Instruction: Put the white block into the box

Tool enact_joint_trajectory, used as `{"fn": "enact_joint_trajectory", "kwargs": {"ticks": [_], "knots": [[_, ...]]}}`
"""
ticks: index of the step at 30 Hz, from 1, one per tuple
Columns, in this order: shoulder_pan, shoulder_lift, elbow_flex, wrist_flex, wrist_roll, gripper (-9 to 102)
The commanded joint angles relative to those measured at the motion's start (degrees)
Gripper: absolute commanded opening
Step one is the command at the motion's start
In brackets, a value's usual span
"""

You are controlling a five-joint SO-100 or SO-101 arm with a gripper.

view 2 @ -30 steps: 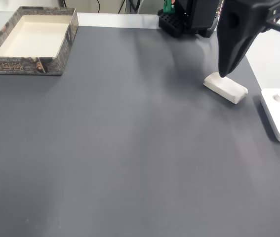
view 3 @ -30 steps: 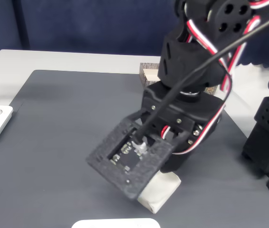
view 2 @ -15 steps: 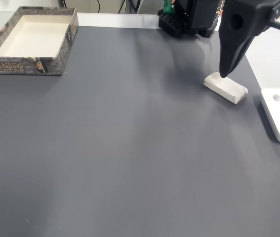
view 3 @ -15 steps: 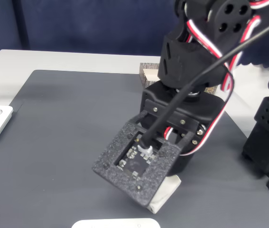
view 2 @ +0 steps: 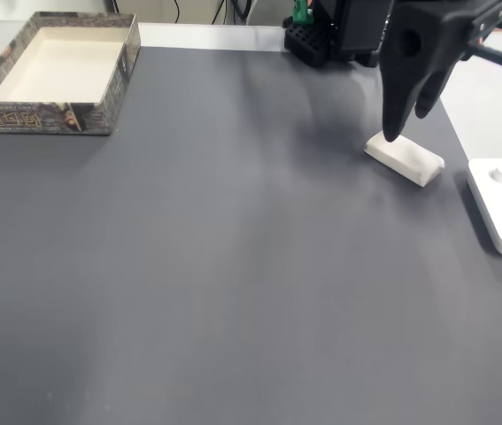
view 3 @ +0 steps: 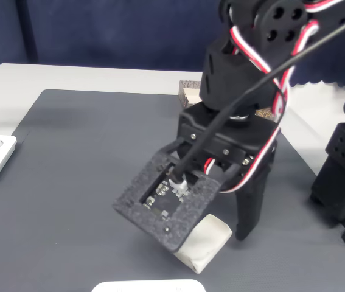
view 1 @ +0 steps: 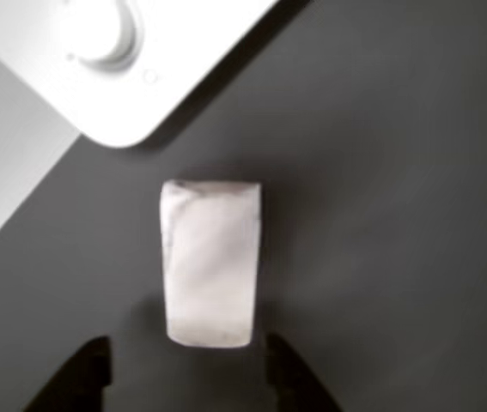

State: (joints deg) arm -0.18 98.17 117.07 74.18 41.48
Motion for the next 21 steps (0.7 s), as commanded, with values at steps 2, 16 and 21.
{"fn": "enact_joint_trajectory", "kwargs": {"ticks": [2, 16, 21], "knots": [[0.88, -1.14, -4.13, -0.88, 2.9, 32], [1.58, -4.48, -5.71, -3.96, 4.31, 30], [2.11, -5.01, -5.19, -4.22, 4.13, 29]]}}
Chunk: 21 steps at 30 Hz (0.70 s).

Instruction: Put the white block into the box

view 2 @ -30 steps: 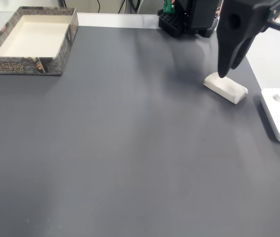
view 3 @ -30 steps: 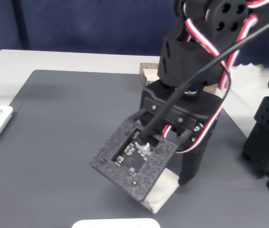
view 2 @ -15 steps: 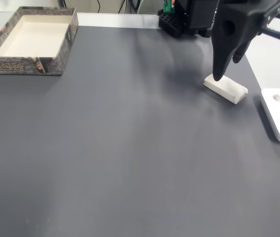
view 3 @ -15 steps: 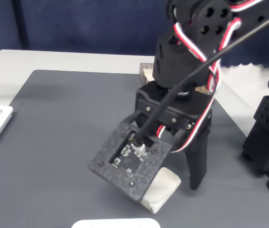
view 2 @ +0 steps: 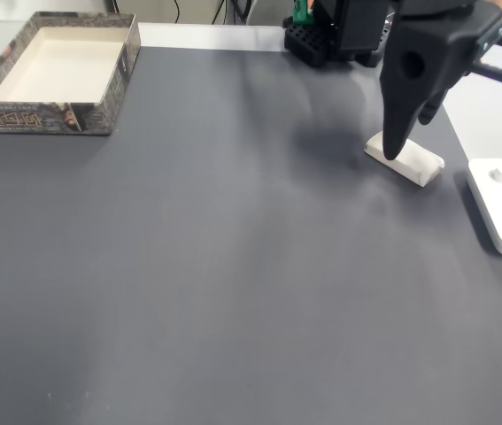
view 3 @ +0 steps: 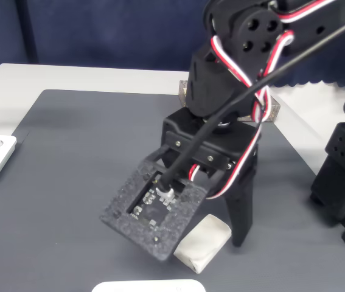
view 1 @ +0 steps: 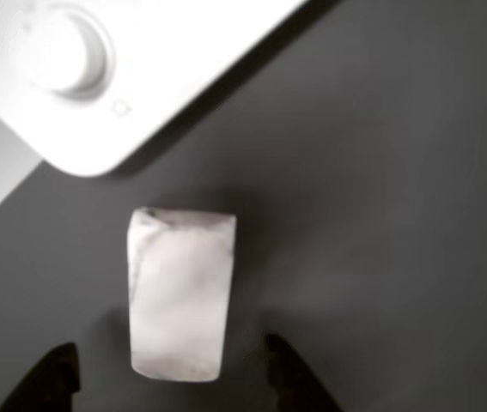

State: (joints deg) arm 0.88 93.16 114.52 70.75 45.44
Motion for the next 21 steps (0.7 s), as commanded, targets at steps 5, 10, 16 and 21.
{"fn": "enact_joint_trajectory", "kwargs": {"ticks": [5, 10, 16, 21], "knots": [[1.05, -1.49, -2.64, -1.05, 0.09, 28], [0.0, -2.72, -2.64, -1.41, -0.26, 29], [-0.7, -4.04, -2.64, -2.02, -0.35, 29], [-1.49, -5.27, -2.81, -2.37, -0.44, 29]]}}
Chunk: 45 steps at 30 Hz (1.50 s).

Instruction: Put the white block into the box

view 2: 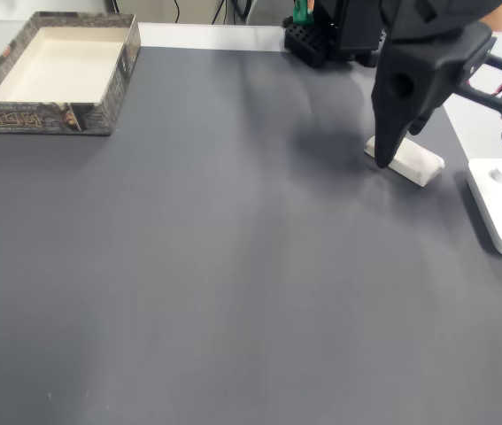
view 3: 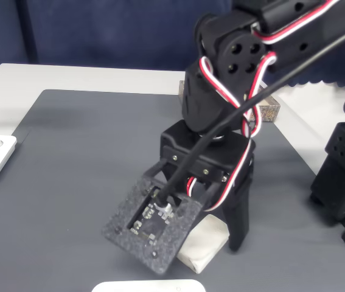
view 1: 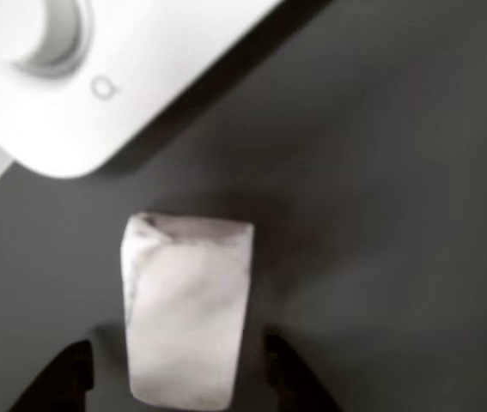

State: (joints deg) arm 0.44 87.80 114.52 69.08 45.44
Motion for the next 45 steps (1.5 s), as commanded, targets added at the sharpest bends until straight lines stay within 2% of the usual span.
{"fn": "enact_joint_trajectory", "kwargs": {"ticks": [1, 21, 30, 45], "knots": [[-1.05, -0.18, -2.9, -0.88, -0.44, 29], [-2.02, -0.79, -2.46, -3.52, -0.88, 28], [-2.46, -0.62, -1.58, -3.08, -2.64, 19], [-2.37, -0.44, -1.41, -0.35, -5.19, 12]]}}
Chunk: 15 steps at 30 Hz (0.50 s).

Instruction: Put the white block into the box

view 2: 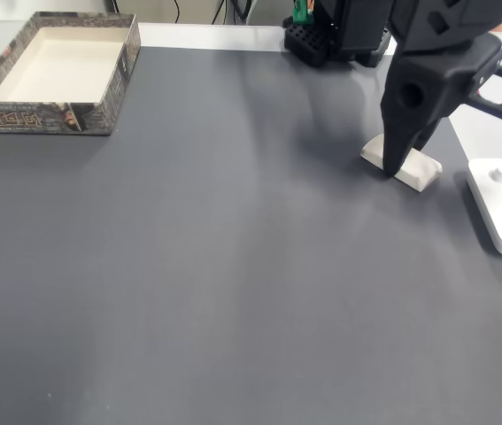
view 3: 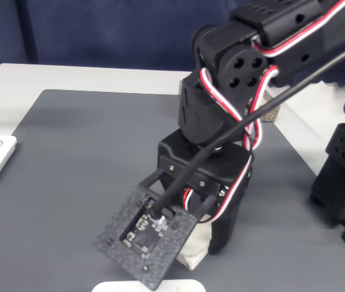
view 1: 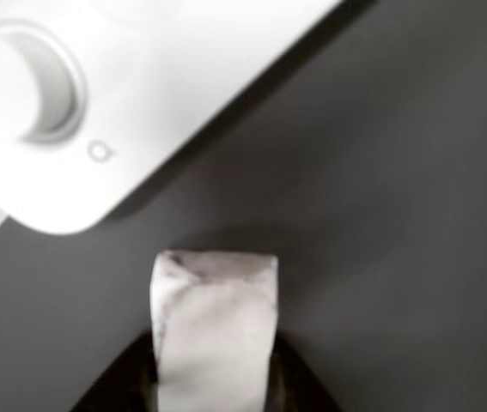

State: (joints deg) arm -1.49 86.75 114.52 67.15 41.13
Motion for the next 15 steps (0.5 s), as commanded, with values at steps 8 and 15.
{"fn": "enact_joint_trajectory", "kwargs": {"ticks": [8, 15], "knots": [[-0.44, 0.7, -2.37, 2.37, -0.88, 9], [1.85, 5.27, -2.99, 8.44, 4.66, 7]]}}
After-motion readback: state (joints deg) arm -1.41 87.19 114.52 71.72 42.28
